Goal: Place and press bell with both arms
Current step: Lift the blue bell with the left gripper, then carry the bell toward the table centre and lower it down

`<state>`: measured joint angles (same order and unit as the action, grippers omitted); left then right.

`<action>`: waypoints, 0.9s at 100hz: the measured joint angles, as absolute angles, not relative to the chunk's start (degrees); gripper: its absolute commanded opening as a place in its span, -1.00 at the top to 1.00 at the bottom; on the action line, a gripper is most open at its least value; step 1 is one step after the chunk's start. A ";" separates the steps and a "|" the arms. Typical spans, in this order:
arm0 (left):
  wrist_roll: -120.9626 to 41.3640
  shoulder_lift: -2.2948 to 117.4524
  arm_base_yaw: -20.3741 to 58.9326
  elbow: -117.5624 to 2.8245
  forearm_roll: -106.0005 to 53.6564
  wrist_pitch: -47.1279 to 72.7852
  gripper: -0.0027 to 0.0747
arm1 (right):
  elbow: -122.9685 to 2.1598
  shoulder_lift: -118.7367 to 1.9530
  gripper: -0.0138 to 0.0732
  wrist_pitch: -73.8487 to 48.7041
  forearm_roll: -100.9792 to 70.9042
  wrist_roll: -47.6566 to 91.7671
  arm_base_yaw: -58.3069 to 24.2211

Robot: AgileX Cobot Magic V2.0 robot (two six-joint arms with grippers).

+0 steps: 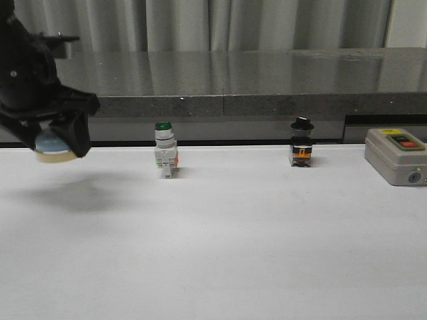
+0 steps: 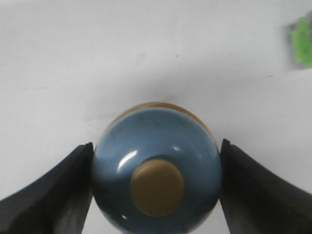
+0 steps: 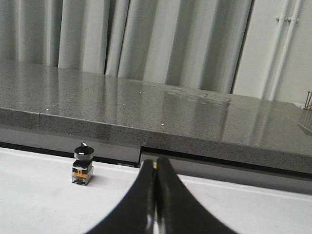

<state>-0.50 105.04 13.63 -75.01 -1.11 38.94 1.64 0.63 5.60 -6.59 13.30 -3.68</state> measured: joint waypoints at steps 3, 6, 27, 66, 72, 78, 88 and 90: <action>-0.50 103.47 14.35 -75.01 -1.11 39.58 0.53 | 1.64 0.63 0.83 5.60 -6.59 13.30 -3.68; -0.65 102.28 15.04 -75.01 -1.11 40.02 0.53 | 1.64 0.63 0.83 5.60 -6.59 13.30 -3.68; -1.45 98.28 23.36 -75.01 -1.11 41.67 0.53 | 1.64 0.63 0.83 5.60 -6.59 13.30 -3.68; -1.57 106.89 41.11 -76.25 -1.11 36.70 0.53 | 1.64 0.63 0.83 5.60 -6.59 13.30 -3.68; -1.57 109.10 42.77 -77.67 -0.99 36.27 0.53 | 1.64 0.63 0.83 5.60 -6.59 13.30 -3.68; -1.57 111.73 44.30 -79.44 -0.73 35.90 0.53 | 1.64 0.63 0.83 5.60 -6.59 13.30 -3.68; -1.57 115.52 45.96 -82.22 0.00 35.80 0.53 | 1.64 0.63 0.83 5.60 -6.59 13.30 -3.68; -1.57 116.20 46.28 -82.76 0.00 35.67 0.53 | 1.64 0.63 0.83 5.60 -6.59 13.30 -3.68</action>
